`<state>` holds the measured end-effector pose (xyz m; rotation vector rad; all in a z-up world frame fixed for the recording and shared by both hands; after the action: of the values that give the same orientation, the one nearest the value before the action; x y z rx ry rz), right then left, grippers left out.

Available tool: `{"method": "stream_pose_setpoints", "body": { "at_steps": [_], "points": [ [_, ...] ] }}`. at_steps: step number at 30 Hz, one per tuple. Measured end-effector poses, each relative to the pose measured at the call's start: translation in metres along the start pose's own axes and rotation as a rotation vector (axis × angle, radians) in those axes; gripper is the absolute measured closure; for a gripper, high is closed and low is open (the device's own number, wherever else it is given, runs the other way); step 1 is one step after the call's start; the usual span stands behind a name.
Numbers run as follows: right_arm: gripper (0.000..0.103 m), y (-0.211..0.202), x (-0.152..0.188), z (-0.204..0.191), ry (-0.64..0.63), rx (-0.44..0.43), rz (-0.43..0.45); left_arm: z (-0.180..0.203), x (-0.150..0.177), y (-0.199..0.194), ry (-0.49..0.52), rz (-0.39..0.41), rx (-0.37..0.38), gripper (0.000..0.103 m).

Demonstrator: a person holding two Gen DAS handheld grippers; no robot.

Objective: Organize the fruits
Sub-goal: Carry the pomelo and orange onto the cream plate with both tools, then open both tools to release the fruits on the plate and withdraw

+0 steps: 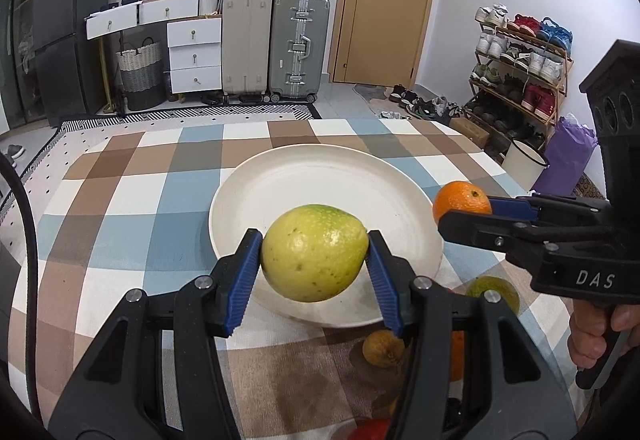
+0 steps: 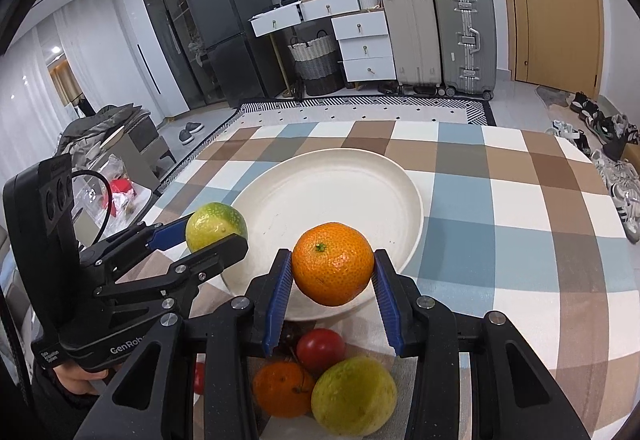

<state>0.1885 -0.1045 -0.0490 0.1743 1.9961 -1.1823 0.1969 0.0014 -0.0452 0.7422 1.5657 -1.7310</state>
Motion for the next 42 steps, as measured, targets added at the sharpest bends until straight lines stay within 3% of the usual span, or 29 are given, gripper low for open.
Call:
{"method": "stream_pose_setpoints", "body": {
  "at_steps": [22, 29, 31, 36, 39, 41, 42],
  "points": [
    [0.062, 0.055, -0.002, 0.022, 0.101, 0.029, -0.135, -0.004, -0.001, 0.022, -0.009, -0.007, -0.004, 0.053],
    [0.054, 0.043, -0.006, 0.022, 0.102, 0.017, -0.074, -0.009, -0.001, 0.017, -0.031, 0.015, -0.002, 0.052],
    [0.052, 0.037, -0.006, 0.024, 0.098, 0.033, -0.063, -0.009, -0.001, 0.012, -0.025, 0.020, -0.004, 0.046],
    [0.018, 0.015, -0.002, 0.026, 0.072, 0.057, -0.023, -0.014, 0.001, -0.001, -0.042, 0.040, -0.011, 0.018],
    [0.005, 0.001, 0.004, 0.025, 0.059, 0.044, 0.004, -0.019, 0.003, -0.013, -0.063, 0.045, -0.012, 0.012],
    [0.003, -0.008, 0.008, 0.025, 0.048, 0.039, 0.021, -0.021, 0.006, -0.021, -0.071, 0.056, -0.027, 0.000],
    [0.000, -0.013, 0.010, 0.024, 0.041, 0.035, 0.031, -0.022, 0.007, -0.027, -0.075, 0.068, -0.030, 0.001]
  ]
}}
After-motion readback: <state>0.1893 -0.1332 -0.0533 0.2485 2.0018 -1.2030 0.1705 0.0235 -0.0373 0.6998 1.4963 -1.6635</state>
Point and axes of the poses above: each gripper's, at about its wrist camera, not at the fingertips, and y roughly the way its jaws point, z to its right, x to its underside, the point moved 7 cm from there along y, roughly the way its jaws point, and after that the axes turned 1 degree about -x, right-handed, at the moved point
